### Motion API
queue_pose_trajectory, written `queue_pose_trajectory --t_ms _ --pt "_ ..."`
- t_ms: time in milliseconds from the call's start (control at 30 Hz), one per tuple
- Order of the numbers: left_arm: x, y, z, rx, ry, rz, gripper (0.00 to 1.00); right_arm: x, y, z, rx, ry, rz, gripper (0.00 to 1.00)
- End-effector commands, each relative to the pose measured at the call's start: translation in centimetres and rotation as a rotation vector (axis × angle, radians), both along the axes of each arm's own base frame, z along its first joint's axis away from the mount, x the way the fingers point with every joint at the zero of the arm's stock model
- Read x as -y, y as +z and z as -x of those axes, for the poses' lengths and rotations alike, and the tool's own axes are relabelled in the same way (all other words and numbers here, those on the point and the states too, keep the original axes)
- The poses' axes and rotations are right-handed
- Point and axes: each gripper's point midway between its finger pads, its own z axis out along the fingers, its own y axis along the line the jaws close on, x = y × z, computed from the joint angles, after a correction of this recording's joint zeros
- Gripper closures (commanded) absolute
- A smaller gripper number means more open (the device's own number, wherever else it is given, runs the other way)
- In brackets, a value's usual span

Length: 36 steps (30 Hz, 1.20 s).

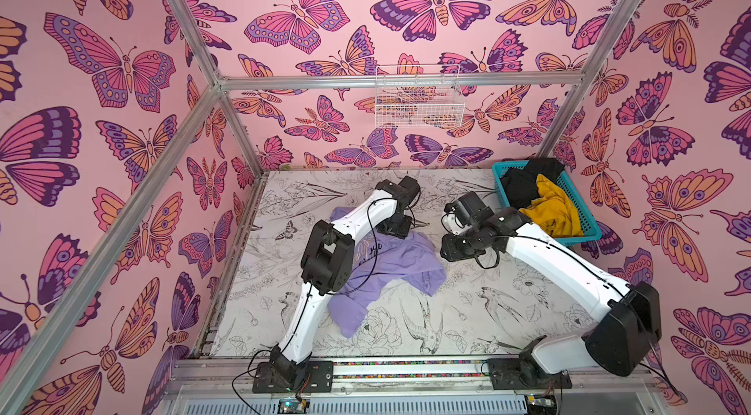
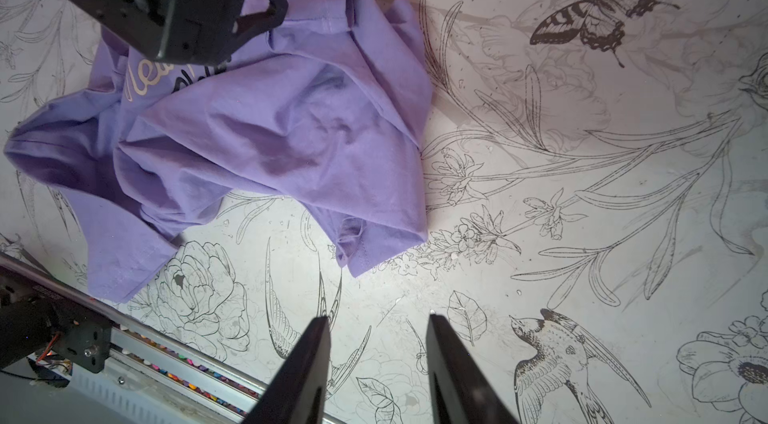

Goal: Fold and stack t-shirts
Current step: Flatten out the T-shirt at the center of the board.

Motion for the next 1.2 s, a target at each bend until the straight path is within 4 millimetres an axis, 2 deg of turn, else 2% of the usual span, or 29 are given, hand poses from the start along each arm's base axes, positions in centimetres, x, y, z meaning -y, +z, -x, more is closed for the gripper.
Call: queue_pose_trajectory --t_ms 0,333,600,733,867,933,1000,1067,1100,1167 --pt "-0.2 -2.1 1.6 -0.081 -0.023 -0.036 0.54 0.3 -0.3 0.0 -0.010 -0.022 0.007 0.56" --pt "-1.3 -1.6 2.7 -0.077 -0.033 -0.073 0.53 0.4 -0.4 0.0 -0.014 -0.026 0.008 0.57" --pt "-1.7 -3.1 2.1 -0.080 -0.033 -0.112 0.56 0.5 -0.7 0.1 -0.015 -0.030 0.014 0.57" --pt "-1.6 -4.1 1.3 -0.078 -0.032 -0.123 0.69 0.8 -0.9 0.1 -0.015 -0.034 0.030 0.58" --pt "-1.7 -5.2 0.7 -0.088 -0.027 -0.129 1.00 0.9 -0.9 0.1 -0.008 -0.037 0.031 0.58" --pt "-1.9 -5.4 0.6 -0.085 -0.027 -0.141 1.00 1.0 -0.9 0.1 -0.005 -0.040 0.033 0.58" --pt "-2.1 -4.9 0.4 -0.065 -0.026 -0.150 1.00 1.1 -0.8 0.1 -0.001 -0.040 0.034 0.59" --pt "-2.7 -3.2 0.0 -0.017 -0.017 -0.170 1.00 1.2 -0.9 0.1 0.003 -0.040 0.037 0.59" --pt "-3.0 -1.9 -0.3 0.019 -0.012 -0.180 1.00 1.2 -0.9 0.2 0.003 -0.040 0.037 0.59" --pt "-3.8 2.0 -0.8 0.115 0.005 -0.200 1.00 1.2 -1.6 0.3 -0.009 -0.033 0.039 0.60"
